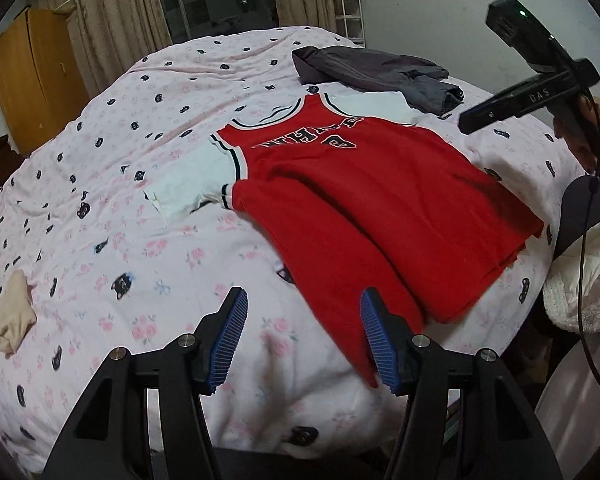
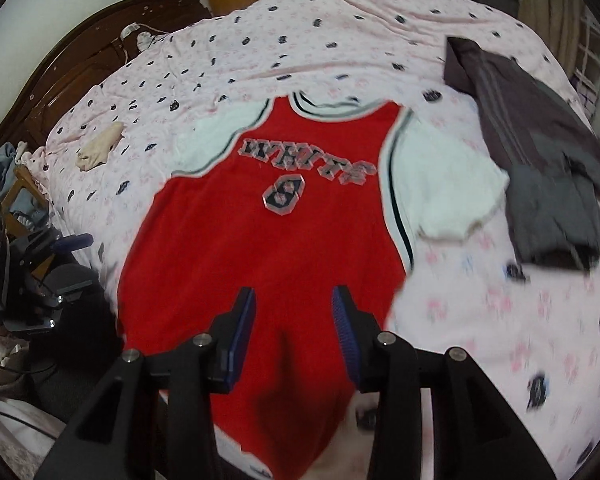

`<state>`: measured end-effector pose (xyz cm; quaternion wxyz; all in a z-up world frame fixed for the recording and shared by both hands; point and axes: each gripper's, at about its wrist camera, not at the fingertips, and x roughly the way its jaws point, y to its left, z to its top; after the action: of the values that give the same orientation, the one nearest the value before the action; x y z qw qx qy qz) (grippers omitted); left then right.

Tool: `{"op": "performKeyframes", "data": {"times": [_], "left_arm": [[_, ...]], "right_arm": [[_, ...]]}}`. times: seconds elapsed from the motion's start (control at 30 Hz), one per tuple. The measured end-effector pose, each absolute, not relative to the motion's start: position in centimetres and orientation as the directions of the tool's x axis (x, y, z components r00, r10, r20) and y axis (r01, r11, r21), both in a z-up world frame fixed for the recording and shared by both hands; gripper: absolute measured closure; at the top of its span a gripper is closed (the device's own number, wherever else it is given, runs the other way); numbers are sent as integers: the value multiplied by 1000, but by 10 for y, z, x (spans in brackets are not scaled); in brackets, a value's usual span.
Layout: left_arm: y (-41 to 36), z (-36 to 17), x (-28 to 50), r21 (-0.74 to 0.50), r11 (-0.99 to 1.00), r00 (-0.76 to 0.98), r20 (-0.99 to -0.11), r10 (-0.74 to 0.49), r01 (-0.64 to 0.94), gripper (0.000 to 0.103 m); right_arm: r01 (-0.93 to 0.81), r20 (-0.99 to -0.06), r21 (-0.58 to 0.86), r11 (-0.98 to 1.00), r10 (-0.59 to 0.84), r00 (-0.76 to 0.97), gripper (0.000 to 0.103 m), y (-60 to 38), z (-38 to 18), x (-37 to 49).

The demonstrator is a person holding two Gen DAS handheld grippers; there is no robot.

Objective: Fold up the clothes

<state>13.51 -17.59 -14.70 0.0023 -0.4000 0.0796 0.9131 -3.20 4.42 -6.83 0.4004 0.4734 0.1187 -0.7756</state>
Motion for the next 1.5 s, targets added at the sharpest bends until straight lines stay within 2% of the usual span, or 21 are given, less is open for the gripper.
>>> {"op": "performKeyframes", "data": {"times": [0.27,0.47,0.63,0.73,0.87,0.93,1.0,1.27,1.5], "left_arm": [[-162,-161,142,66,-998,-639,-769,-35,-24,50],[-175,-175,137,-80,-996,-591,-806,37,46,72],[-180,-188,133,-133,-986,-547,-835,59,96,73],[-178,-191,132,-143,-984,-538,-841,64,105,77],[-173,-193,131,-148,-983,-528,-846,70,106,88],[-172,-195,130,-155,-982,-526,-847,76,109,96],[-173,-197,129,-168,-979,-521,-850,85,114,99],[-184,-191,135,-221,-961,-550,-829,98,163,101],[-188,-172,149,-219,-959,-571,-817,78,182,101]], "right_arm": [[685,-841,229,-692,-495,-220,62,97,-89,-1],[652,-846,256,-714,-492,-207,62,124,-102,16],[632,-841,276,-724,-500,-206,62,140,-108,25],[622,-839,287,-729,-504,-204,62,147,-111,28],[616,-841,293,-732,-503,-198,62,152,-115,30],[612,-845,296,-734,-500,-191,62,154,-118,30],[607,-847,301,-736,-499,-185,62,155,-122,31],[597,-851,325,-733,-502,-154,62,151,-133,30],[593,-849,336,-731,-508,-145,62,151,-137,28]]}}
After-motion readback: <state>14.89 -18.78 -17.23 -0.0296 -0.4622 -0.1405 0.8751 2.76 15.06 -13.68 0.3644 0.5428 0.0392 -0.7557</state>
